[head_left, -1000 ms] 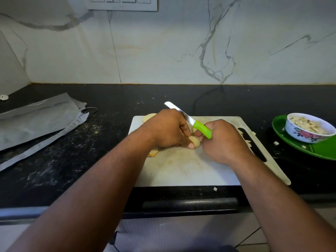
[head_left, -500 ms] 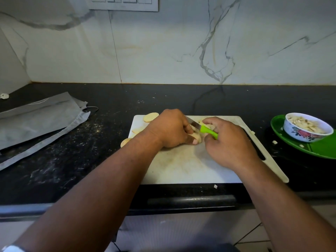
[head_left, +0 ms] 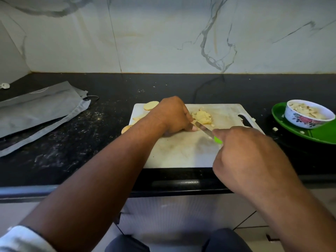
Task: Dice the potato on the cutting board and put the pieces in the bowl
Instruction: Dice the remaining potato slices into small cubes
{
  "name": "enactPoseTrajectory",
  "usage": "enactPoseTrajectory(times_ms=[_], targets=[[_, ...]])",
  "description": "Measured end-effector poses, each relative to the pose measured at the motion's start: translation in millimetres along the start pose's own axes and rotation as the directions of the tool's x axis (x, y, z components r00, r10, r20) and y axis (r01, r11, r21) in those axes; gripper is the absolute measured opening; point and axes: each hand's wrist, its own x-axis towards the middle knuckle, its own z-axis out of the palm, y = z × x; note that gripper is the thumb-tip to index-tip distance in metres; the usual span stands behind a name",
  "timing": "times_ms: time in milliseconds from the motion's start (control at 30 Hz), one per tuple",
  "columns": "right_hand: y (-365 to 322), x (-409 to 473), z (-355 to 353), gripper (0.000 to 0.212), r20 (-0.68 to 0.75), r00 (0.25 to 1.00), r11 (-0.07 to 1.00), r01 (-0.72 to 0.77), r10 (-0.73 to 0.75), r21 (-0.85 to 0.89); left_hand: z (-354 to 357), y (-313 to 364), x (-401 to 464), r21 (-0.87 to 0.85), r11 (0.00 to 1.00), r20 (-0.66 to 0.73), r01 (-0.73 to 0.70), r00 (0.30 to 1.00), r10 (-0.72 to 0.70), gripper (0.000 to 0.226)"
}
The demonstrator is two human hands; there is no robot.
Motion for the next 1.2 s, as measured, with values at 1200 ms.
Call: enactPoseTrajectory(times_ms=[1200], targets=[[10, -15, -8, 0.038, -0.099, 0.989, 0.992, -0.102, 0.109, 0.076, -3, 0, -1, 0.061, 0.998, 0.014, -0.006, 1.0, 0.005, 0.018]])
